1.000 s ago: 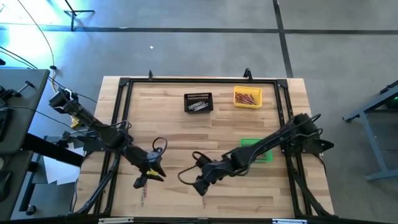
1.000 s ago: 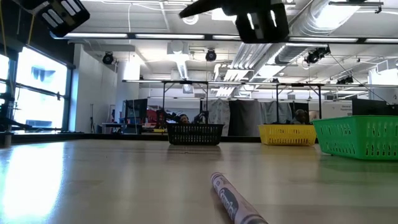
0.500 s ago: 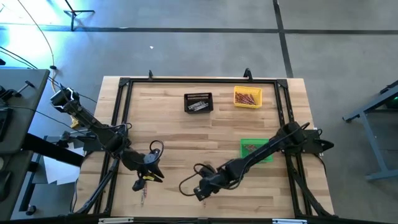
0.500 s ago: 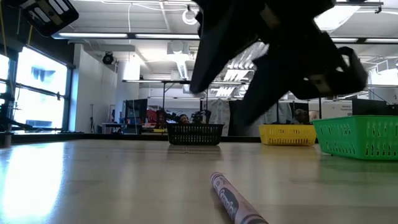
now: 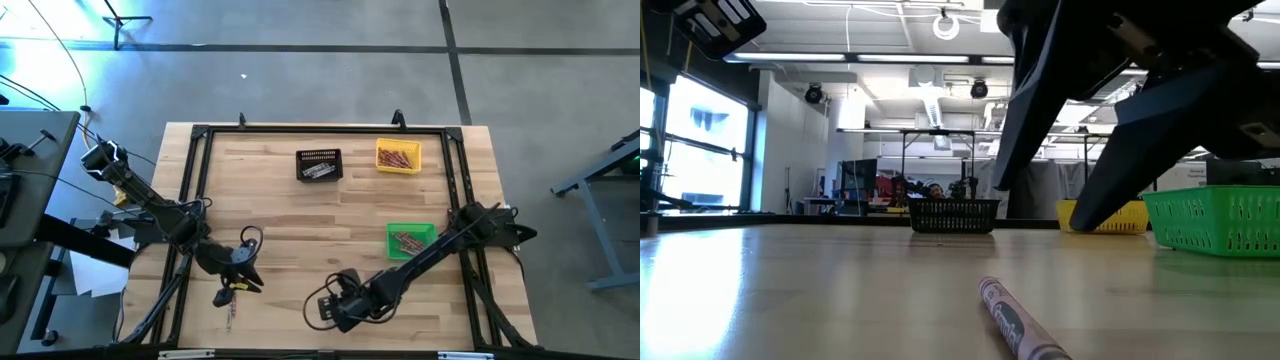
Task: Sort crayons
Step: Put the pink crayon into the green basket
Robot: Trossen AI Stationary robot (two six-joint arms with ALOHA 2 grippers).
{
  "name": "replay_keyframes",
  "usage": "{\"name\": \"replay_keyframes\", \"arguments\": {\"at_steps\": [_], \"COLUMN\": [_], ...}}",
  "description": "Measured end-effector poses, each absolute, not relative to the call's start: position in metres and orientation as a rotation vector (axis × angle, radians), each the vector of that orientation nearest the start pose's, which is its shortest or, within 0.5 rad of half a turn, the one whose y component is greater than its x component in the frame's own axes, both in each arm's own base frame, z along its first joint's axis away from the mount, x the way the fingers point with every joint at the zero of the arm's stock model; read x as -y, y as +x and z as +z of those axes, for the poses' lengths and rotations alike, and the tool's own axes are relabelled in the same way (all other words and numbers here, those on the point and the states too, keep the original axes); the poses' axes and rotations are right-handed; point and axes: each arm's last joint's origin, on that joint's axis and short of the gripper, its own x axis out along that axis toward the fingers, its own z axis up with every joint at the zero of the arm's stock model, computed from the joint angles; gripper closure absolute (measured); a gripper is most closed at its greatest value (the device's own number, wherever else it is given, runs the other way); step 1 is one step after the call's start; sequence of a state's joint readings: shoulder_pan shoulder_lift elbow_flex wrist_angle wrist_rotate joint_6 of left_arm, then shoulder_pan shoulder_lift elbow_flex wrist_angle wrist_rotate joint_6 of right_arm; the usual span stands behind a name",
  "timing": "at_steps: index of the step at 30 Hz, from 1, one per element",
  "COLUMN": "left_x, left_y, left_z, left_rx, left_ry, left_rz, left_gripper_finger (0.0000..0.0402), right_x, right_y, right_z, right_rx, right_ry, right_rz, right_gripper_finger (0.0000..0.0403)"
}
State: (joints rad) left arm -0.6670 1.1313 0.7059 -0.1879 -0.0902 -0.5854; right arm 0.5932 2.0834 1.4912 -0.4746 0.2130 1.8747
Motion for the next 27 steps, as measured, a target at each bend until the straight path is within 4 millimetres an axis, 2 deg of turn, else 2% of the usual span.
{"name": "replay_keyframes", "arguments": {"at_steps": [8, 15, 20, 27], "left_x": [0.147, 0.152, 0.153, 0.154], "left_y": [0.182, 0.175, 0.173, 0.172], "left_z": [0.239, 0.237, 0.236, 0.236], "left_rx": [-0.732, -0.766, -0.782, -0.784], "left_ry": [-0.315, -0.289, -0.288, -0.284], "left_rz": [-0.388, -0.407, -0.409, -0.413], "left_gripper_finger": [0.0330, 0.0330, 0.0330, 0.0330], "right_x": [-0.242, -0.246, -0.260, -0.270], "right_y": [0.363, 0.367, 0.382, 0.404], "right_z": [0.163, 0.172, 0.163, 0.162], "right_rx": [-0.895, -0.899, -0.993, -1.090], "right_ry": [1.322, 1.317, 1.245, 1.092], "right_rz": [-0.629, -0.652, -0.661, -0.722], "right_gripper_finger": [0.0261, 0.0261, 0.0261, 0.0261]}}
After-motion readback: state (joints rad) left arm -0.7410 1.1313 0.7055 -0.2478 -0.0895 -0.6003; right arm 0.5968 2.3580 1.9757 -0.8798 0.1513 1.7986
